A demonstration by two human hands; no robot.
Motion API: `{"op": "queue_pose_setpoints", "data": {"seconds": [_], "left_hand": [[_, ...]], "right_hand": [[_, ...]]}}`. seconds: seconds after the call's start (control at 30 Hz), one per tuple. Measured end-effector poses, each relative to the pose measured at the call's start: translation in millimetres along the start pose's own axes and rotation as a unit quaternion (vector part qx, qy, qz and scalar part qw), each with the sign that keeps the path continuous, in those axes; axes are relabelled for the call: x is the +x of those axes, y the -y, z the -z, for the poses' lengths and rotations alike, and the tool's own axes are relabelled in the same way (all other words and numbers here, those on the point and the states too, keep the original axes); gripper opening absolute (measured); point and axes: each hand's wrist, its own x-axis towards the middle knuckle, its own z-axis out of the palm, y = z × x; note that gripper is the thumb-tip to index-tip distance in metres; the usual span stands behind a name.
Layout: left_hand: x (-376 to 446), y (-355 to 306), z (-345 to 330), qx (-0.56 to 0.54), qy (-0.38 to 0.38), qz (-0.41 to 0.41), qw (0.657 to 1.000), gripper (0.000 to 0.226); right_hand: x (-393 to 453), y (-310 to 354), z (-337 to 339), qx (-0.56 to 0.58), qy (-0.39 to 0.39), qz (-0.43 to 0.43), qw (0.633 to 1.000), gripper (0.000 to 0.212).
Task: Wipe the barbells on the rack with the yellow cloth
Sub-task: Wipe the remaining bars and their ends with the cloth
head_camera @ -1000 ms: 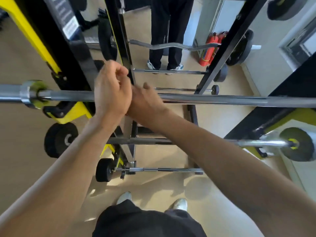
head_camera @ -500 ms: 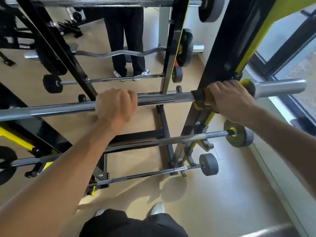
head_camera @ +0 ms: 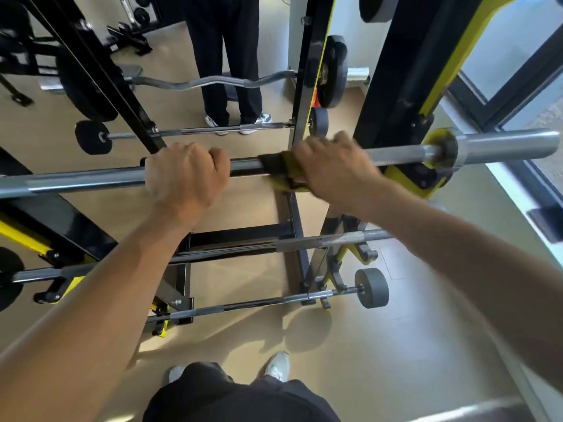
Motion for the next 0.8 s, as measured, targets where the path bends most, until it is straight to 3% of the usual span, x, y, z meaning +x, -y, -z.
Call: {"op": "queue_pose_setpoints", "data": {"seconds": [0.07,0.17,0.27,0.37,0.57,0.7,0.8], "left_hand": [[0.7,1.3,-1.0,0.005,-0.006,0.008,1.000,0.055],[-0.9,-1.7,-2.2,0.007,-0.009,0.011,1.000,0.055],[0.6,-10.1,-4.1,0.022,-0.013,0.030,0.999,0.053],[1.7,-11.9,-5.9,0.036,-0.012,0.048,0.998,0.052],[1.2,-10.6,-2.5,0.031,-0.020,0.048,0.998,0.051],[-2.1,-9.0,-1.0,0.022,-0.030,0.035,0.999,0.051],[-7.7,-7.1,-2.5,0.005,-0.029,0.015,0.999,0.053]], "right_hand": [[-22.8,-47.0,-4.5,-0.082,0.027,-0.030,0.996,0.038],[-49.0,-88.3,-10.8,-0.120,0.053,-0.074,0.989,0.033],[-45.9,-95.3,-13.8,-0.143,0.053,-0.051,0.987,0.024],[-23.0,-75.9,-6.4,-0.106,0.068,-0.012,0.992,0.027],[15.5,-2.7,4.1,0.108,0.026,0.013,0.994,0.034],[23.9,22.5,-4.7,0.126,-0.065,0.023,0.990,0.036],[3.6,9.8,-14.3,0.117,-0.075,0.031,0.990,0.040]]}}
